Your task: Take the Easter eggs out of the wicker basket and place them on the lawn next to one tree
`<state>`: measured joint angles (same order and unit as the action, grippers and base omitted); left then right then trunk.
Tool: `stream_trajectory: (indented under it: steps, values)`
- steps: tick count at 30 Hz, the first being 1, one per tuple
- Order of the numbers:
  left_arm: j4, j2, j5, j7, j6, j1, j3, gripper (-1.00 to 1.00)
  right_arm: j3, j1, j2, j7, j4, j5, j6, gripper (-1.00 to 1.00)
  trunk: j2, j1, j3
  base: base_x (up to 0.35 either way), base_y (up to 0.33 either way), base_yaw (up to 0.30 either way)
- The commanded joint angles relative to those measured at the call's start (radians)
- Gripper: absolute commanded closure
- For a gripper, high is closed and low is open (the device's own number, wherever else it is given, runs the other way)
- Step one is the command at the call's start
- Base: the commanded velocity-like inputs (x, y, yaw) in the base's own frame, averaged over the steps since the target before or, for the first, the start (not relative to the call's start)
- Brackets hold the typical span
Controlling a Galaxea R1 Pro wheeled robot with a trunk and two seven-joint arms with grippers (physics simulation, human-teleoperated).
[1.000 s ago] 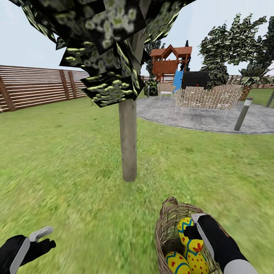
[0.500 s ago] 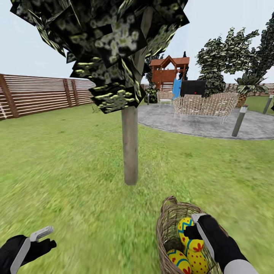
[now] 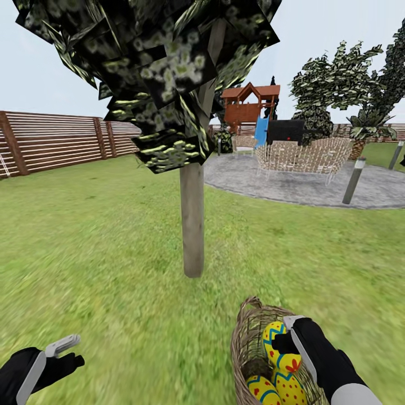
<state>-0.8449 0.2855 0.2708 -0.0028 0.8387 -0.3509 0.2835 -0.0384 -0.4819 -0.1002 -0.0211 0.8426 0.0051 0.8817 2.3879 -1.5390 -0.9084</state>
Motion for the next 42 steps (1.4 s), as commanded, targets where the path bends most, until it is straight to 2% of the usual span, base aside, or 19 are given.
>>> stream_trajectory:
  steps: [1, 23, 29, 35, 42]
  values:
    - [-0.001, 0.0, 0.002, 0.0, 0.005, 0.0, 0.002, -1.0, -0.003, 0.0, -0.001, -0.003, 0.001, 0.001, 0.005, 1.0, -0.007, 0.004, 0.002, 0.0, 0.0, 0.0]
    - [-0.002, 0.0, 0.002, 0.0, 0.005, 0.0, 0.002, -1.0, 0.0, -0.001, -0.003, -0.003, 0.002, -0.001, 0.004, 1.0, -0.161, 0.088, 0.071, 0.0, 0.0, 0.0]
    - [-0.002, 0.0, 0.002, -0.001, 0.005, 0.0, 0.002, -1.0, -0.002, 0.0, -0.003, -0.003, 0.002, -0.001, 0.003, 1.0, -0.203, 0.111, 0.095, 0.0, 0.0, -0.168]
    - [-0.003, 0.0, 0.002, -0.001, 0.005, 0.0, 0.002, -1.0, -0.003, 0.0, -0.001, -0.003, 0.002, -0.001, 0.003, 1.0, -0.203, 0.111, 0.095, 0.0, 0.0, -0.023]
    - [-0.003, 0.0, 0.002, -0.001, 0.005, 0.0, 0.002, -1.0, -0.002, 0.0, -0.002, -0.003, 0.003, 0.0, 0.004, 1.0, -0.203, 0.111, 0.101, 0.0, 0.0, -0.229]
